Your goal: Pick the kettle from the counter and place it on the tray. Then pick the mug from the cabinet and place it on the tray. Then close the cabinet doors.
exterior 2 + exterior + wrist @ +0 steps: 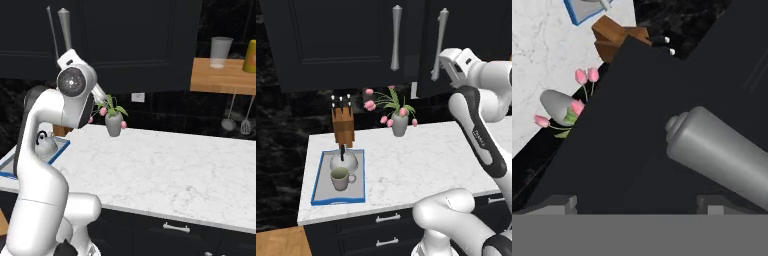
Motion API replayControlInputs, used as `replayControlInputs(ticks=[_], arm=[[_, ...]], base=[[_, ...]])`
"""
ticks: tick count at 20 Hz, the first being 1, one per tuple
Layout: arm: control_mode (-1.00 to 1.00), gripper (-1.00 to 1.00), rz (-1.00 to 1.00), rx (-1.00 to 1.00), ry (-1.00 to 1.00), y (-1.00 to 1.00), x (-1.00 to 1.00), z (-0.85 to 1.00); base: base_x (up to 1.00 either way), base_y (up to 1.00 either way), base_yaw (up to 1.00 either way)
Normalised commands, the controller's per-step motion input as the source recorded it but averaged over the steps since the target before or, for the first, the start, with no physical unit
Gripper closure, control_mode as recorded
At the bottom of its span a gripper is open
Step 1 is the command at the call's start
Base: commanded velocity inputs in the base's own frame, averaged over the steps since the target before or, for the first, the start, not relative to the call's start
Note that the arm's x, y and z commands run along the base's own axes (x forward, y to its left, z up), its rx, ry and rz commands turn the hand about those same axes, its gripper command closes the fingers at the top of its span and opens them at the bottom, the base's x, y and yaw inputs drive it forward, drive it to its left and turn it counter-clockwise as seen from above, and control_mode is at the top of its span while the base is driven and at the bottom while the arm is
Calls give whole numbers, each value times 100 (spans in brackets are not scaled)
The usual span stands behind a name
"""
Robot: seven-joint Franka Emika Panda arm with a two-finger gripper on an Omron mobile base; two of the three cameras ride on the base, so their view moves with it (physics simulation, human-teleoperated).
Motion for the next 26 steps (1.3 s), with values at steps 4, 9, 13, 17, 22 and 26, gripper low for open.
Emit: replayControlInputs(ticks=[4,9,13,17,22,26], arm=[[-100,-100,0,6,0,2,86,0],[-100,-100,0,13,2,0,68,0],[-100,-100,-6,11,9,-1,73,0],[-100,-100,-12,13,20,-5,43,2],[-100,-100,-14,9,16,-10,29,-7],[-100,-100,-14,5,4,-18,4,-11]], base=[[0,0,0],[0,0,0],[0,0,0],[0,0,0],[0,0,0],[0,0,0]])
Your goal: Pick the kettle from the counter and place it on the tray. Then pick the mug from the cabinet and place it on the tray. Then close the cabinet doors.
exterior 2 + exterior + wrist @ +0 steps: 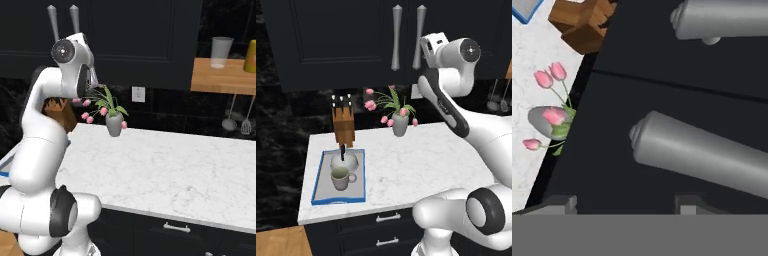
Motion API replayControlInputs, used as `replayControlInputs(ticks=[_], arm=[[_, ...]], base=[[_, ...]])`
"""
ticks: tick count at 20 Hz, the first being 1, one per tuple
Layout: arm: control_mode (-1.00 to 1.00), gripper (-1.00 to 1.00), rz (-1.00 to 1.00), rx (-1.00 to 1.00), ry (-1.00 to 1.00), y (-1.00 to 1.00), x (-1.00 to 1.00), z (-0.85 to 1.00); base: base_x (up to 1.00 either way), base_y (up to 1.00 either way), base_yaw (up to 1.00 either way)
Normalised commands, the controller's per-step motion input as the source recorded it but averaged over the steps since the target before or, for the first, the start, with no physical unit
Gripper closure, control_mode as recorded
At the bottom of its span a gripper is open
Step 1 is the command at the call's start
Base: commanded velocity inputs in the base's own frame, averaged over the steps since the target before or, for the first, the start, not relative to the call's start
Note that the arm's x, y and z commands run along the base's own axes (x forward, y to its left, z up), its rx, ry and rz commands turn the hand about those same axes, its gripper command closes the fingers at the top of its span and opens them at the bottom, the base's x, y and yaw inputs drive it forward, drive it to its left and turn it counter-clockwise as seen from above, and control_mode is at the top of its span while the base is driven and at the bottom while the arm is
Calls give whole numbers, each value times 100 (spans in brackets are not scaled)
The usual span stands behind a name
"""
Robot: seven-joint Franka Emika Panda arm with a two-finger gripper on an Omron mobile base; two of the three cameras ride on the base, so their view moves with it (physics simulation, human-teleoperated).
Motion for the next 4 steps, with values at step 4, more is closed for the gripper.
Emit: replayControlInputs(ticks=[4], arm=[[-100,-100,-8,8,0,-19,-8,-1]], base=[[0,0,0]])
